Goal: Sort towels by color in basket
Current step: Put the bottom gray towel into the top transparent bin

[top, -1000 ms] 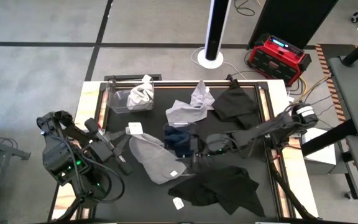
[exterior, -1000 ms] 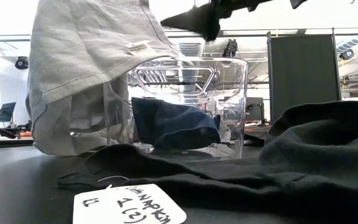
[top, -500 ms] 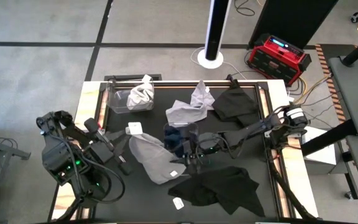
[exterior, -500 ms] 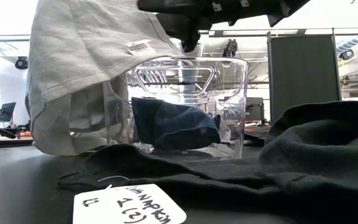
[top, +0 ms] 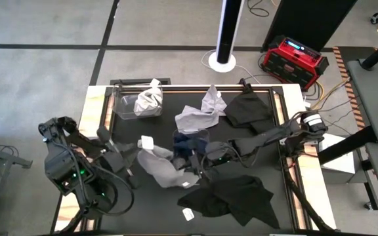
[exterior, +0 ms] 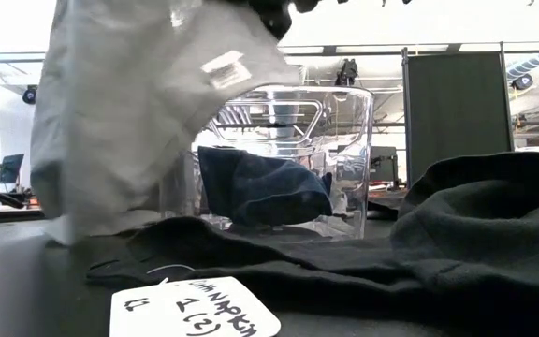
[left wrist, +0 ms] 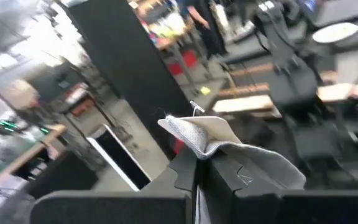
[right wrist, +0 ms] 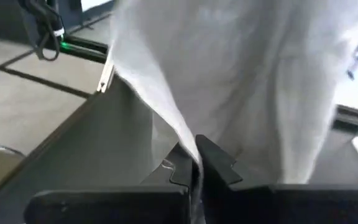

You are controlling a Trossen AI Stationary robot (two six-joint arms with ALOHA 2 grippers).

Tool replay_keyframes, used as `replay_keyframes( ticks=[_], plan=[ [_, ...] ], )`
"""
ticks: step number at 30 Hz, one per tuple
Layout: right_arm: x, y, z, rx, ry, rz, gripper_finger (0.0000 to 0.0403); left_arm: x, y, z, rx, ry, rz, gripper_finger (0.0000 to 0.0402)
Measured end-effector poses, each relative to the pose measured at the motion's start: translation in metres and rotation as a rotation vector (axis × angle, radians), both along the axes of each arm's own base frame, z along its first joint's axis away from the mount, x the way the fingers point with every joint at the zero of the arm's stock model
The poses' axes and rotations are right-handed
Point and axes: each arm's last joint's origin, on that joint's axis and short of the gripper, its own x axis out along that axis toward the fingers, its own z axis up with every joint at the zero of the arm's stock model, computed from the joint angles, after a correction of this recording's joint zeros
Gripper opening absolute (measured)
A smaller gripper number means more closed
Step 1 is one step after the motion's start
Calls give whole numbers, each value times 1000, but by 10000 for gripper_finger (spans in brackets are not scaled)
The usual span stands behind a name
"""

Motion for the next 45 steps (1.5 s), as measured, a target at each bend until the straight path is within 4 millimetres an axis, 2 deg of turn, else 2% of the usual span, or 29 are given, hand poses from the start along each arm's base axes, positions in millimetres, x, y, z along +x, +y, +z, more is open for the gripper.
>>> replay_keyframes(
  ticks=[8,16,23,28,31,35,41,45],
  plan=[
    [-22,13,37,-153,-117,33,9,4,-9,-13,-143,149,-106,0],
    [-34,29,61,-286,-235,121,9,14,-23,-47,-170,254,-145,0],
    [-32,39,65,-383,-354,156,9,32,-44,-84,-125,241,-213,0],
    [-26,47,59,-418,-396,174,9,45,-57,-115,-120,192,-260,4],
    [-24,57,50,-445,-401,199,9,50,-62,-131,-111,166,-286,26],
    [-20,68,41,-462,-420,178,9,54,-66,-143,-106,134,-305,74],
    [-16,74,28,-529,-403,160,9,56,-68,-162,-92,120,-342,157],
    [-11,76,22,-540,-424,123,9,57,-69,-174,-79,103,-372,194]
  ],
)
